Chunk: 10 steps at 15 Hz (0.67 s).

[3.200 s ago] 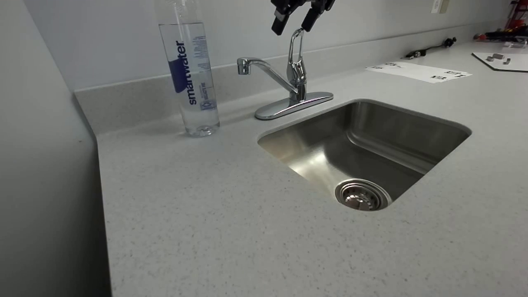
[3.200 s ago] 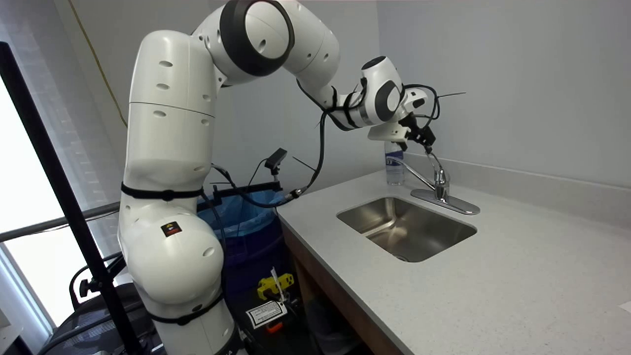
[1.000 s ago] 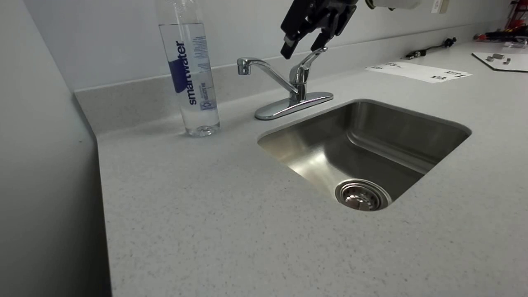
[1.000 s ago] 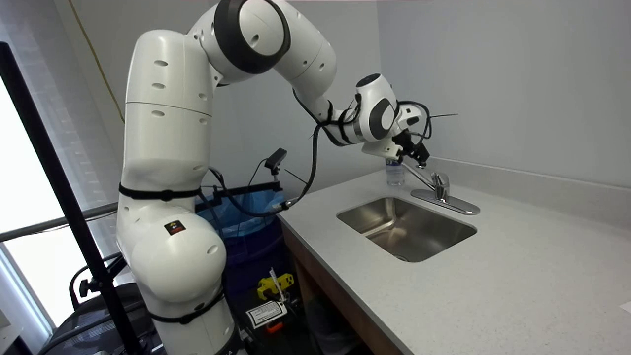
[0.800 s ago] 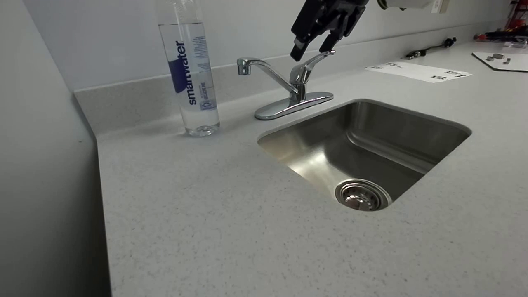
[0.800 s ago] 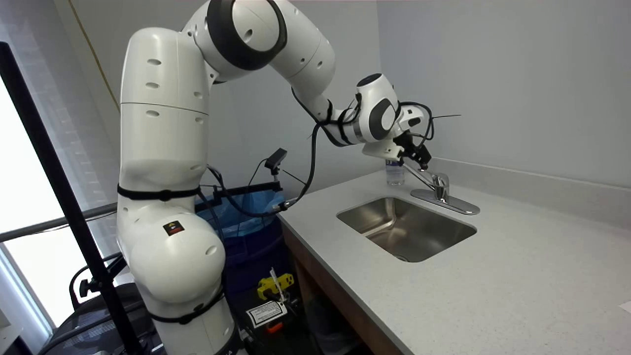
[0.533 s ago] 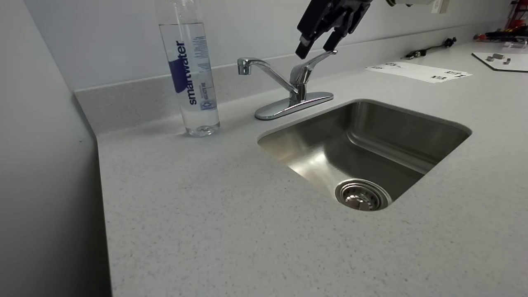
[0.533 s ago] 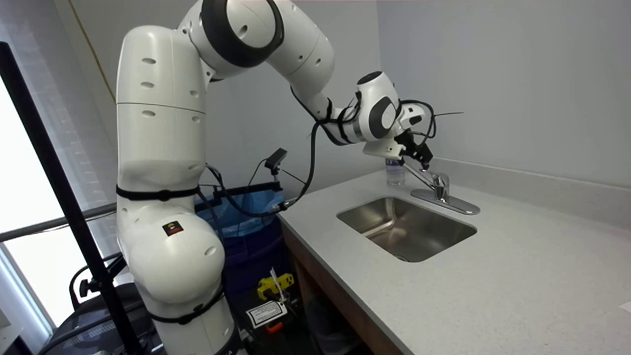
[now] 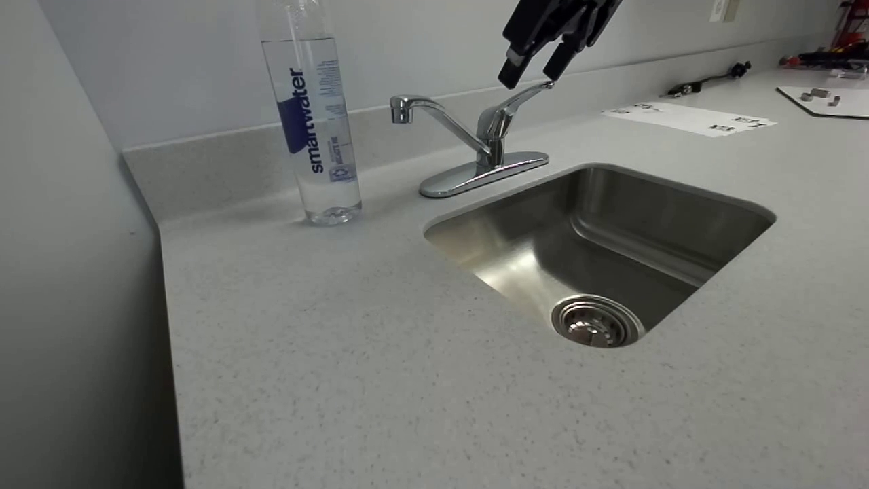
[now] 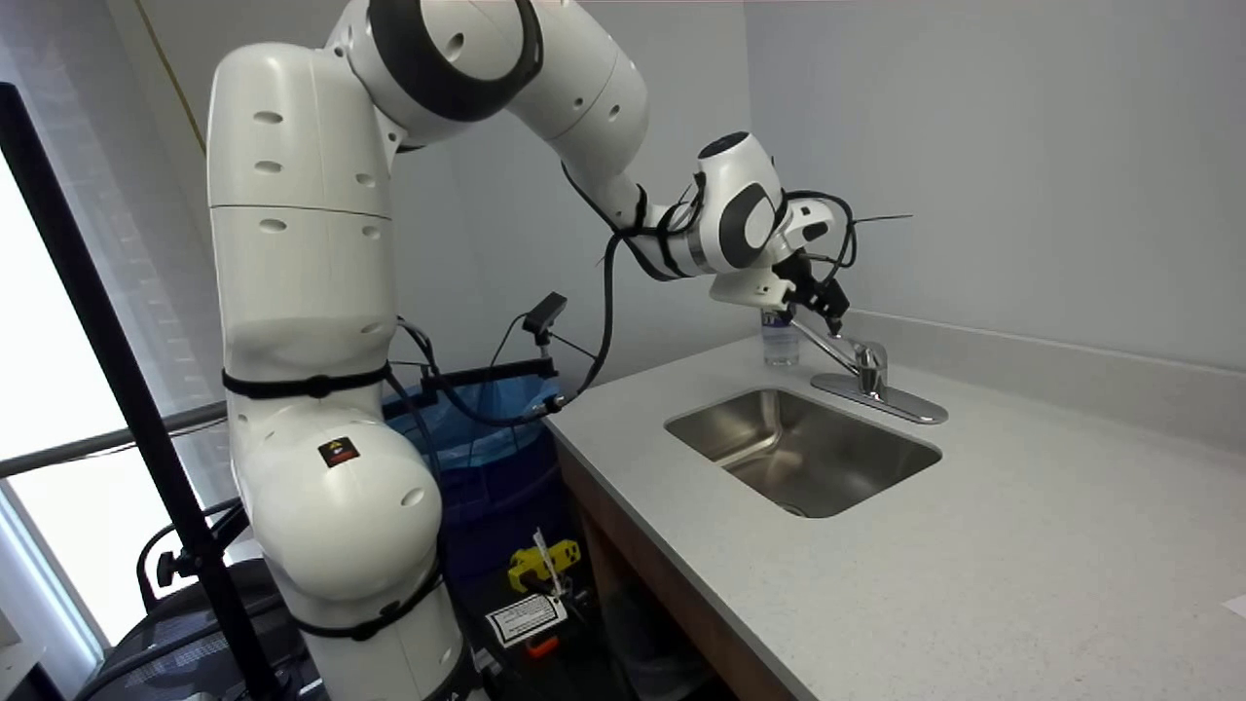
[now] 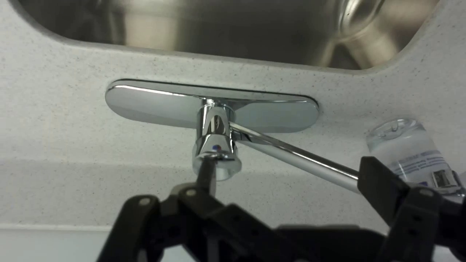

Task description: Open the tap nozzle to the left then push the tap handle down

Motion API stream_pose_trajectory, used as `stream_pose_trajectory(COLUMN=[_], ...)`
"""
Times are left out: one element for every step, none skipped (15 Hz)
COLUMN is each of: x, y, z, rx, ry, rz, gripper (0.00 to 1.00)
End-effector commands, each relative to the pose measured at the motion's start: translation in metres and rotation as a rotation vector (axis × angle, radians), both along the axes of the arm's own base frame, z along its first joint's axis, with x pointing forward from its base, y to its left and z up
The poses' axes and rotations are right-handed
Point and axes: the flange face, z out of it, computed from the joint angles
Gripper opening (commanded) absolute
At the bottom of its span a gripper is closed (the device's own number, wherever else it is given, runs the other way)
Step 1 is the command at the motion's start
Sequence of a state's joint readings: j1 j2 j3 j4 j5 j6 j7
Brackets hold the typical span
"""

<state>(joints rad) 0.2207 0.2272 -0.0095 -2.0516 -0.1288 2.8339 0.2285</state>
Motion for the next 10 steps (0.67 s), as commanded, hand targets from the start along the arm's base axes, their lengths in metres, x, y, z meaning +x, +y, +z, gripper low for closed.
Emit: stream_pose_trajectory(x=[-0.034,-0.041,-0.048,-0.055,-0.062,-0.07,-0.077,-0.085,-0.094,-0.102], y=[-0.005,-0.005,-0.007,-0.01,-0.015,-0.02,-0.025,-0.031,-0.037,-0.043], z=[0.023,0.03,0.038,0.046,0.056,0.065,0.073,0.081,0.089,0.096], rx=[0.014,0.021,0.024,0.029,0.03,0.033,0.032,0.03,0.027,0.027], ry=[0.059,0.068,0.075,0.076,0.075,0.076,0.072,0.07,0.06,0.051], rz=[0.014,0.014,0.015,0.012,0.009,0.006,-0.002,-0.008,-0.017,-0.023], gripper=[1.0,1.0,1.0,1.0,1.0,1.0,1.0,1.0,1.0,1.0])
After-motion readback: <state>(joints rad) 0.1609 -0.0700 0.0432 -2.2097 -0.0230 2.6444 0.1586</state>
